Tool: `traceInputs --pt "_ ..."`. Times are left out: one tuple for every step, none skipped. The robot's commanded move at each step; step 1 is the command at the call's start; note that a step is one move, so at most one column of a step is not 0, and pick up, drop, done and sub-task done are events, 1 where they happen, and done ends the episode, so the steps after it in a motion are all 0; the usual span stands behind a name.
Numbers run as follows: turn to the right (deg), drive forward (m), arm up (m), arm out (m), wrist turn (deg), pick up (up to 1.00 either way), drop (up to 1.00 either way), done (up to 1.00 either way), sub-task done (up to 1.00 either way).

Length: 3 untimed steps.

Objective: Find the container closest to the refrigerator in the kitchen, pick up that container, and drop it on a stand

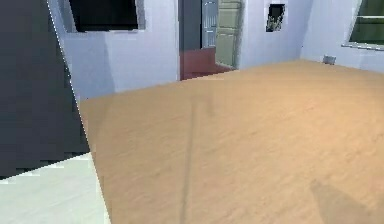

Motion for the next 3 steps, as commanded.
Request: traceInputs --pt "3.0 0.00 0.00 0.00 0.0 0.00 0.00 0.00 0.00" --pt "0.0 1.00 0.00 0.00 0.0 0.00 0.00 0.00 0.00" --pt "0.0 1.00 0.00 0.00 0.0 0.00 0.00 0.00 0.00"
